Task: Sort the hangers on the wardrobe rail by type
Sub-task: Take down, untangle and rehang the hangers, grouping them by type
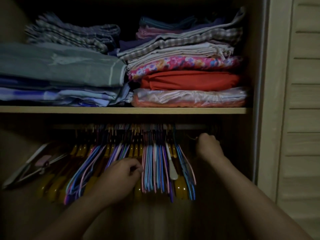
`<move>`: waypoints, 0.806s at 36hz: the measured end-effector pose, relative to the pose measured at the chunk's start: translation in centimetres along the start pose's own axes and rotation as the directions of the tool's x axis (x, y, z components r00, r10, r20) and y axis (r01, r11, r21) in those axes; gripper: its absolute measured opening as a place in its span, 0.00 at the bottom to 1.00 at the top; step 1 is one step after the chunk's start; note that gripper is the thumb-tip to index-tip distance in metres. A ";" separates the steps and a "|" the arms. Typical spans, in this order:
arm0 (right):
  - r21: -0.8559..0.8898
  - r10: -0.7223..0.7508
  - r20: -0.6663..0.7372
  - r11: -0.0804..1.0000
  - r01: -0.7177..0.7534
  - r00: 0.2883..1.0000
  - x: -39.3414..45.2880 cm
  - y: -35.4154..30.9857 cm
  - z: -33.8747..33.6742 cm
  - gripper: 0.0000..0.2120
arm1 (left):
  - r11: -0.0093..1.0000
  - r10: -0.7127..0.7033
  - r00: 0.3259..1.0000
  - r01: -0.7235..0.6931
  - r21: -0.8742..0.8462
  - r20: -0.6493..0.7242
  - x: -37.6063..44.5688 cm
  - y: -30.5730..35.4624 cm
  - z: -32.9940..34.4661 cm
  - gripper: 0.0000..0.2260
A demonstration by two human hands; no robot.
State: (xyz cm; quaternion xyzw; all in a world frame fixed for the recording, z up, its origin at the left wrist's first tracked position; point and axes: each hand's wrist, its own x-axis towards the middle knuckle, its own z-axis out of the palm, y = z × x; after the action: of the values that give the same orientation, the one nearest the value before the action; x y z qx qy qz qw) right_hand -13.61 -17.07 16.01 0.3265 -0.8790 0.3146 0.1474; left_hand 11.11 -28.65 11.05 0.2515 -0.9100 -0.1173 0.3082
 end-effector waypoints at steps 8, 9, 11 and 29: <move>-0.032 0.118 0.195 0.993 -0.114 0.974 -1.9 3.3 3.8 0.08 | 0.975 0.044 0.997 -0.029 -0.221 0.063 -3.5 -1.3 1.5 0.08; -0.021 0.131 0.230 0.991 -0.130 0.964 -3.1 4.1 4.5 0.06 | 0.956 0.046 0.996 -0.020 -0.293 0.082 -4.5 -1.5 2.3 0.08; 0.014 0.158 0.278 0.986 -0.168 0.948 -5.3 5.7 6.0 0.07 | 0.894 0.052 0.996 -0.013 -0.448 0.074 -6.8 -1.7 4.2 0.06; 0.425 -0.066 0.866 0.619 -0.661 0.496 -23.9 14.1 13.4 0.10 | 0.771 -0.479 0.684 0.627 -0.110 0.550 -26.8 -16.5 22.4 0.15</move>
State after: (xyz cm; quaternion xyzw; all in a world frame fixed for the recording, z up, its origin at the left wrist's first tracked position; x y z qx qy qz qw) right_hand -5.91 -5.94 -11.69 0.2858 -0.6856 0.4640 -0.4826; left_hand 21.90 -27.08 -25.96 0.4307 -0.8088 -0.3974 0.0488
